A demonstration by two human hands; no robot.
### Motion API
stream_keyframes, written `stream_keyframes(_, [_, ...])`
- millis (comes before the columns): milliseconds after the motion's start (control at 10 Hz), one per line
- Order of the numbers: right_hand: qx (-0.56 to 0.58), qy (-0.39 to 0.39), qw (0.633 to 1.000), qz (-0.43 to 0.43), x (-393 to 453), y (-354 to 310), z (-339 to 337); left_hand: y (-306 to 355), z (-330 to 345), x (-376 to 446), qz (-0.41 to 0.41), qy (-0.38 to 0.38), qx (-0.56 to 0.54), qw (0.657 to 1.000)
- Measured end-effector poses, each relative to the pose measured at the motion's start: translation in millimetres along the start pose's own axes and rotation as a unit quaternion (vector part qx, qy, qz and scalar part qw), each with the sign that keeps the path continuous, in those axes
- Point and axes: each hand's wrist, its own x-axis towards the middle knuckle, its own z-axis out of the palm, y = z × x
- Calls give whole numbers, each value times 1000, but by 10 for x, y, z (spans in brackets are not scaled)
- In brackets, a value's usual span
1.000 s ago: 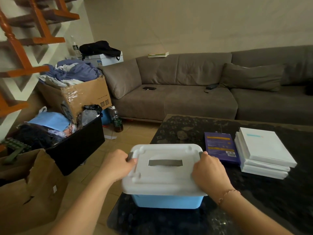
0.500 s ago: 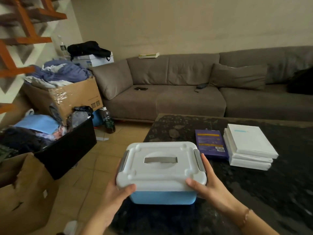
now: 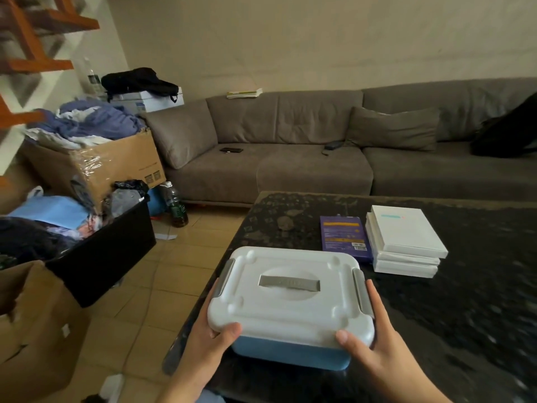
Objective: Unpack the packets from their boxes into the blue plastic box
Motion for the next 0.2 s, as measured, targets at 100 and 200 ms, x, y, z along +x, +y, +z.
stream_keyframes(100, [2, -19, 1000, 13, 3, -34, -5, -9, -20, -18, 0, -11, -19, 1000])
stream_keyframes(200, [-21, -39, 999, 27, -65, -127, -89, 28, -87, -7, 27, 17, -20, 999])
